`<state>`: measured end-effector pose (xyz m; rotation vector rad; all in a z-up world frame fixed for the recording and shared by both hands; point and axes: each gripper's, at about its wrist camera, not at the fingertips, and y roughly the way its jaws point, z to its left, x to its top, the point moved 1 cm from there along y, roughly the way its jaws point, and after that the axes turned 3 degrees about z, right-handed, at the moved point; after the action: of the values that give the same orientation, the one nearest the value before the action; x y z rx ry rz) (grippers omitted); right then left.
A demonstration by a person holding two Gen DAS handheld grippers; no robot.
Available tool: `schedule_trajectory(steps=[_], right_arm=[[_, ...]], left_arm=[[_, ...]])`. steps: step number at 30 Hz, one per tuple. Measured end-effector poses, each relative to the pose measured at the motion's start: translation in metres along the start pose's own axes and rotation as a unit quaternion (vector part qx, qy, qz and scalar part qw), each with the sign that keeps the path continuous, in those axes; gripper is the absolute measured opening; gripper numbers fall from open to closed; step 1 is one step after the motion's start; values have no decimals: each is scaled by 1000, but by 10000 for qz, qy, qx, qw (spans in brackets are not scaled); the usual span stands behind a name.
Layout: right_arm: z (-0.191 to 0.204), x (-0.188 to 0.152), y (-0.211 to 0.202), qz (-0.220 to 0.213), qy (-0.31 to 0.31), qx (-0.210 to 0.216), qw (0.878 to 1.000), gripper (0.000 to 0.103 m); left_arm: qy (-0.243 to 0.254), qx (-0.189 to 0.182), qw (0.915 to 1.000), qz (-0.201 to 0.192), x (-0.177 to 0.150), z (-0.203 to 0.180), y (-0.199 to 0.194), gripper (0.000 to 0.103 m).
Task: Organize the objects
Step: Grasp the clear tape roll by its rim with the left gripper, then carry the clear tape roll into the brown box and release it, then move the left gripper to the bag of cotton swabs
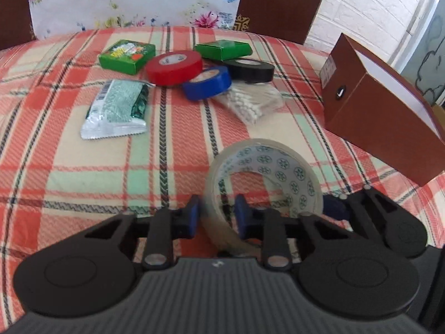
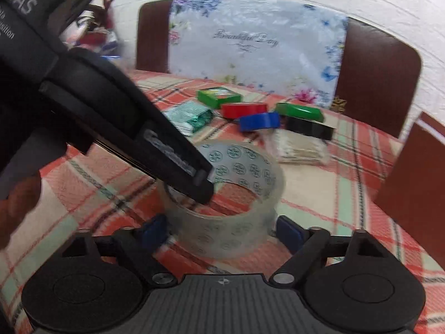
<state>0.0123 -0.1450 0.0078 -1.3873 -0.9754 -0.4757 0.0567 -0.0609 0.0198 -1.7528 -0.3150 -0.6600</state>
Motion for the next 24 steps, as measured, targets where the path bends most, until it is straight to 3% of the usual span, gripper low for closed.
schedule_trajectory(steps=[2, 5, 10, 12, 15, 16, 17, 18, 19, 24], right_arm=[[-5, 2, -12, -422, -57, -359, 9984, 82], [-29, 9, -35, -1054, -27, -1119, 9881, 82], [-85, 18, -72, -1770, 120, -2430, 9537, 82], [-111, 20, -80, -1788, 236, -2807, 9427, 82], [-150, 16, -80, -1578, 481, -3208, 9327, 82], [-162, 13, -76, -1428, 524, -3307, 9314, 82], [-173, 11, -71, -1226, 562, -3362, 9321, 82], [-180, 6, -70, -1240, 646, -3415, 9294, 81], [-184, 4, -72, -1279, 749, -3502, 9249, 85], [-177, -6, -94, -1658, 1006, -3567, 9139, 89]], left_arm=[[221, 64, 9995, -207, 12, -16, -10, 26], [497, -296, 9961, -670, 41, -44, -27, 26], [1221, -922, 9803, -1250, 86, -123, -33, 27], [1477, -1106, 9725, -1422, 99, -154, -28, 28], [1581, -1460, 9670, -1362, 114, -190, -13, 28], [1638, -1528, 9648, -1377, 118, -199, -7, 32], [1721, -1492, 9632, -1430, 119, -208, -1, 38], [1786, -1319, 9643, -1441, 117, -216, 5, 56], [1815, -1116, 9664, -1436, 114, -221, 9, 63], [1884, -964, 9669, -1429, 94, -215, 5, 63]])
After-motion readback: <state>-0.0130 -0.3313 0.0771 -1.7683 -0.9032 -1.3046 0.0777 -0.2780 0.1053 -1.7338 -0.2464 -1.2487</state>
